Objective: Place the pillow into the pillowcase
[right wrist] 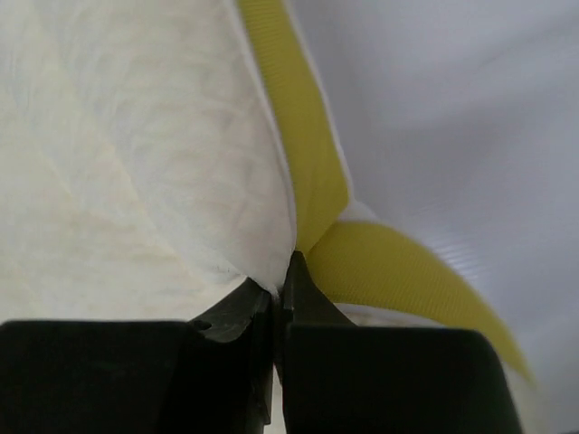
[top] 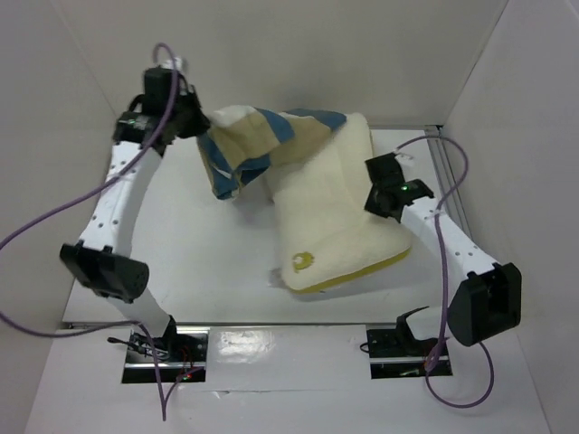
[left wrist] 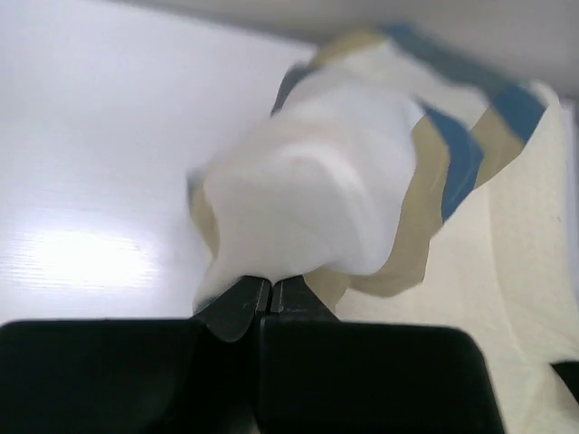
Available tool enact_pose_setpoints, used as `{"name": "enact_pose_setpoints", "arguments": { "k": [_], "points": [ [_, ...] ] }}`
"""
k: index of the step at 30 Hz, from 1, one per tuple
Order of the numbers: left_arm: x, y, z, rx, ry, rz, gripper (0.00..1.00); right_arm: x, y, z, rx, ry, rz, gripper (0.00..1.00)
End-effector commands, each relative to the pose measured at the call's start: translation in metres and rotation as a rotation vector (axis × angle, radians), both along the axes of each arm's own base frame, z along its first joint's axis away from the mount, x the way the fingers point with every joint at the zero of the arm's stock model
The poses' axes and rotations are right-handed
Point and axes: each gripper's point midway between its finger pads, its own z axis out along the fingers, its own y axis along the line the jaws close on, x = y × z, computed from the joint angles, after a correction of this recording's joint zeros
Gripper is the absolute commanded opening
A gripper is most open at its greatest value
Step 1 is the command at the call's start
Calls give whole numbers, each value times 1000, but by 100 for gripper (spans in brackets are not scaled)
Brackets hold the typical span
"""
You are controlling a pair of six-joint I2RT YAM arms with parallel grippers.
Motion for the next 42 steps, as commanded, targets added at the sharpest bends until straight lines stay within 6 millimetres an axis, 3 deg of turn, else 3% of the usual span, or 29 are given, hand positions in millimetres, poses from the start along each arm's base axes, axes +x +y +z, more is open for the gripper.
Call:
{"name": "enact_pose_setpoints", "arguments": {
  "k": [1,2,3,4,5,6,7,8,9,10,11,12,13,15,16,19,21,22,25,26,28,30,31,32,34,35,36,39,42],
  "points": [
    [-21,32,71,-88,-160,34,0,5,-80,72,-199,-150,-226,0],
    [-29,42,81,-98,-183,44,0,16,-90,81,-220,-163,-233,0],
    [-31,39,88,-109,-202,27,0,24,-97,79,-168,-136,-220,18],
    [-35,40,92,-131,-208,15,0,33,-93,79,-143,-118,-184,46],
    [-39,38,94,-138,-211,3,0,39,-90,82,-132,-106,-173,66],
    [-40,36,94,-142,-210,-7,0,52,-82,94,-163,-126,-156,76],
    [-45,34,100,-156,-220,-13,0,55,-44,104,-173,-175,-68,95],
    [-45,33,100,-160,-220,-22,0,56,-25,112,-186,-211,-32,100],
    [-50,33,101,-161,-223,-22,0,56,-4,112,-208,-223,36,100],
    [-55,34,104,-162,-232,-23,0,48,36,114,-191,-246,137,100],
    [-60,38,111,-162,-251,-15,0,42,68,101,-191,-222,215,100],
    [-61,38,111,-162,-251,-15,0,42,74,92,-181,-198,237,100],
    [-60,38,108,-161,-242,-14,0,30,101,79,-183,-170,317,100],
    [-69,39,118,-164,-269,-16,0,21,126,53,-181,-129,378,100],
    [-69,39,118,-164,-269,-16,0,11,141,20,-185,-58,421,100],
    [-72,43,120,-153,-269,-11,0,6,133,-36,-213,54,381,95],
    [-73,45,118,-154,-260,-10,0,5,112,-52,-255,91,318,76],
    [-73,45,118,-154,-260,-10,0,2,89,-68,-279,141,257,51],
    [-77,42,118,-153,-262,-33,0,-5,39,-69,-313,170,139,23],
    [-77,41,119,-157,-261,-41,0,-2,17,-66,-302,176,68,10],
    [-79,35,119,-170,-258,-70,0,1,8,-42,-270,127,67,7],
    [-82,31,125,-182,-269,-97,0,18,37,-10,-173,-3,161,9],
    [-85,27,130,-186,-281,-128,0,21,56,6,-121,-59,222,16],
    [-87,25,128,-191,-271,-140,0,17,95,31,-21,-124,380,31],
    [-92,18,133,-200,-279,-191,0,20,141,70,101,-266,528,80],
    [-96,16,140,-203,-293,-201,0,13,166,91,157,-318,633,91],
    [-99,15,140,-198,-290,-214,0,6,190,113,196,-390,704,97],
    [-100,14,139,-195,-282,-227,0,-13,233,154,229,-520,866,100],
    [-106,13,137,-199,-280,-237,0,-19,258,183,229,-626,944,100]
  ]
}}
